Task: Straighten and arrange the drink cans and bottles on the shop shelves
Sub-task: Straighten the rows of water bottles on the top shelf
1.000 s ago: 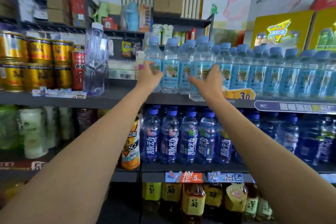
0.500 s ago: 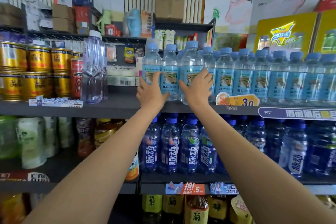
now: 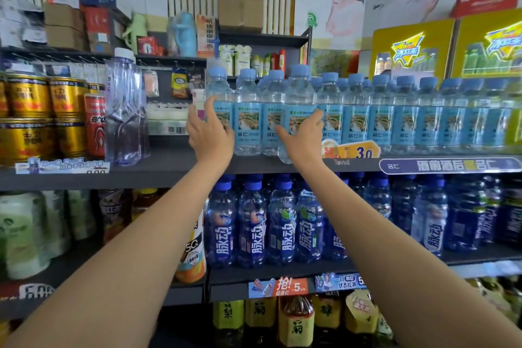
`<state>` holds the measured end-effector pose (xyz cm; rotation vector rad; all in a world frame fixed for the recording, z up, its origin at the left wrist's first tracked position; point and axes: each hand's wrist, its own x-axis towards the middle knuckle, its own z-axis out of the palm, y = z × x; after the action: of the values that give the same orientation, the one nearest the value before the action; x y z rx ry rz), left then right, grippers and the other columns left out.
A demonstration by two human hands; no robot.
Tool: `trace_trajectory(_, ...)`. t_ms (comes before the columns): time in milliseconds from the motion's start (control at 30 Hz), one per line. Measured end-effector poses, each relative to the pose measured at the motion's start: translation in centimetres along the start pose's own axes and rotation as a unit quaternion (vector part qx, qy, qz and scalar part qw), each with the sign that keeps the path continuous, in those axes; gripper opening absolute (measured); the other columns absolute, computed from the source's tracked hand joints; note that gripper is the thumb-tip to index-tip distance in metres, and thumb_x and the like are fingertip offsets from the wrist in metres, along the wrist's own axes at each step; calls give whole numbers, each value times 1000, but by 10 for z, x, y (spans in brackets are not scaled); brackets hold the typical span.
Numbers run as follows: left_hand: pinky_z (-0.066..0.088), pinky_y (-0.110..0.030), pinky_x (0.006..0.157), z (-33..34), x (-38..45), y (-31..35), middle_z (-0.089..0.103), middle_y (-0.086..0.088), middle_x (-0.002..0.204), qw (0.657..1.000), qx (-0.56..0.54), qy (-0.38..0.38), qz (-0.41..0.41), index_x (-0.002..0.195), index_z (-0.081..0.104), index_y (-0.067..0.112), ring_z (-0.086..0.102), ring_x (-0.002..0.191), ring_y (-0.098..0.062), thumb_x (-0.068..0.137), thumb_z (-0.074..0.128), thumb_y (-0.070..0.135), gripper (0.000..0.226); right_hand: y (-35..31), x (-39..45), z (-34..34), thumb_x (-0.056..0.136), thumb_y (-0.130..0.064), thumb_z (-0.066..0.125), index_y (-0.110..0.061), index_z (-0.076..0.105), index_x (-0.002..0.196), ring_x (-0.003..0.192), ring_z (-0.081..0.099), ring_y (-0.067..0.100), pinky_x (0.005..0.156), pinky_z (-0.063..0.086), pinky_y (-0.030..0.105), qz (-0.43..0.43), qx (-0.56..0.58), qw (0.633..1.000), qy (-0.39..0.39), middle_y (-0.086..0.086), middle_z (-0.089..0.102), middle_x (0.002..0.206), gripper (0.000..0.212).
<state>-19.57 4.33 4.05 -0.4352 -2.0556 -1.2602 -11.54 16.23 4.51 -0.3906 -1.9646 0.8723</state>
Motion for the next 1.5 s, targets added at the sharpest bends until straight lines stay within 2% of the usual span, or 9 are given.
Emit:
trace_trajectory(100,45,-47,94,1,-2,-6,28,-17,144,998,-23,-51,6,144,16,30,46,119,-33,88,59,8,73,-5,-4,1,86,-33,64,4,8,143,136,27,33,107,31,41,-13,7,1000,-15,20,21,148,88)
trace_trajectory(233,45,-45,91,2,-4,-3,40,-14,133,999,-26,-22,4,143,18,29,49,115,-31,83,67,15,79,-12,-10,10,87,-31,64,4,10,143,138,23,27,106,28,30,-37,25,998,-46,16,20,150,85)
trace_trajectory(467,44,-42,89,3,-4,-5,39,-11,135,999,-23,-15,17,144,19,28,48,116,-28,83,68,13,80,-20,-5,31,84,-36,66,3,30,127,121,37,32,99,39,48,-25,-25,999,9,17,34,132,68)
trace_trajectory(700,42,-37,90,0,-6,-12,40,-6,137,998,-32,-10,57,144,21,29,46,119,-22,84,65,11,77,-16,-1,30,84,-39,64,2,24,134,126,33,31,98,37,42,-41,-47,998,15,17,31,136,76)
trace_trajectory(800,42,-39,95,-6,5,-18,45,-5,136,995,-99,-16,16,144,22,23,46,123,-23,83,68,15,77,-16,-1,32,84,-40,64,1,28,133,125,34,31,98,37,43,-43,-59,997,35,17,34,134,73)
trace_trajectory(967,41,-32,93,-12,23,-30,52,-7,132,971,-187,-132,-65,137,34,11,50,120,-24,82,69,25,67,-16,-7,44,82,-42,66,3,34,127,114,39,28,86,37,32,-76,-33,996,44,15,38,125,71)
trace_trajectory(1100,48,-33,85,-8,26,-36,61,-9,116,962,-197,-183,-38,120,51,10,59,106,-25,85,66,21,40,-23,-11,53,83,-38,67,2,35,127,113,39,25,82,29,20,-110,-8,993,40,14,40,122,67)
trace_trajectory(1300,41,-32,99,-18,36,-61,48,-6,137,934,-249,-255,-28,139,38,17,46,124,-21,93,51,11,48,-46,-20,90,82,-38,67,3,41,118,97,36,19,76,29,21,-131,-4,990,43,7,37,104,61)
trace_trajectory(1500,34,-36,110,-19,40,-69,39,-3,146,901,-300,-310,-52,145,29,20,40,131,-18,98,41,17,49,-53,-18,106,83,-38,65,5,37,123,112,39,27,82,30,21,-135,-31,988,69,17,41,121,65)
